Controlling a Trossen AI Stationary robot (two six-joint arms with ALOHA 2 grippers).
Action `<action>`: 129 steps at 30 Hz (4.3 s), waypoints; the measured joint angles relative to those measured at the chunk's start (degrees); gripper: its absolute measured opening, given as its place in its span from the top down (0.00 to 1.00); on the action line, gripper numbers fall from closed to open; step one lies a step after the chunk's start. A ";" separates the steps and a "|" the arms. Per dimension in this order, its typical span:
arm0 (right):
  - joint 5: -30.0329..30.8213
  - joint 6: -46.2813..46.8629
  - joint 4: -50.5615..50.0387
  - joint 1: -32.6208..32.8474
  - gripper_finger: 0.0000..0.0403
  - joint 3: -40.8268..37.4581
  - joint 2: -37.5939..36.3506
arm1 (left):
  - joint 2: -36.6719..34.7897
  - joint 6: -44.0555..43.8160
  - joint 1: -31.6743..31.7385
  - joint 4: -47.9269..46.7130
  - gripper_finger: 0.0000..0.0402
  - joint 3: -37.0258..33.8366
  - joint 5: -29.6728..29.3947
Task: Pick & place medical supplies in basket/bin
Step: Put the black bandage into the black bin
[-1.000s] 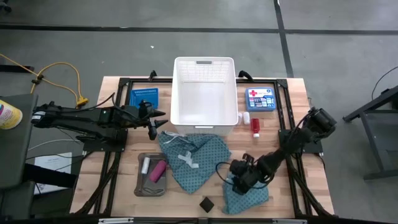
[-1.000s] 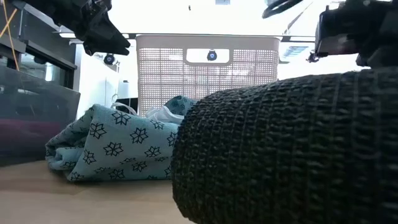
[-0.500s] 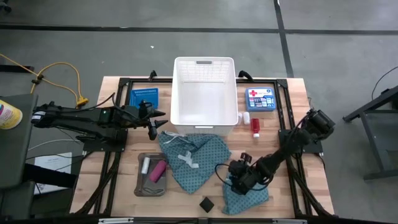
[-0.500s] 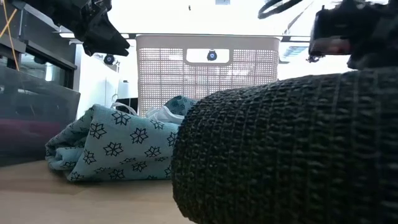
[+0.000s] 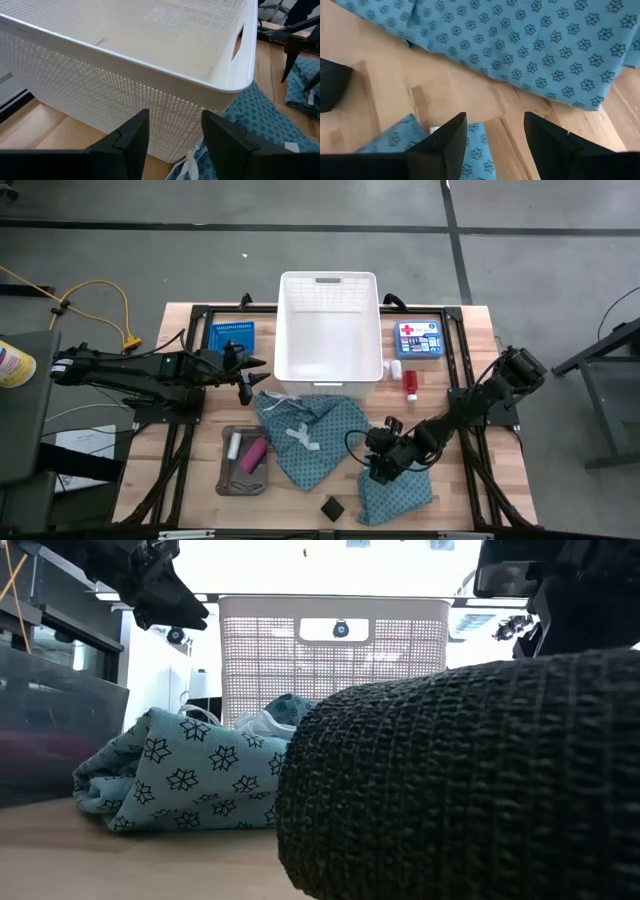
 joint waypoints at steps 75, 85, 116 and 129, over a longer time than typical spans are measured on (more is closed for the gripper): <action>20.64 46.10 -40.86 16.24 0.54 0.00 -15.04 | -0.02 -1.58 14.26 -7.06 0.56 0.00 -0.85; 20.88 46.09 -40.88 15.14 0.54 0.00 -15.02 | -0.02 -1.56 17.29 -9.01 0.56 0.00 4.35; 20.66 45.84 -40.38 13.84 0.54 0.00 -15.02 | -0.02 -0.81 24.00 -15.32 0.56 0.00 11.85; 20.65 44.57 -40.19 13.84 0.54 0.00 -15.02 | -0.02 -1.60 24.00 -15.23 0.56 0.00 11.85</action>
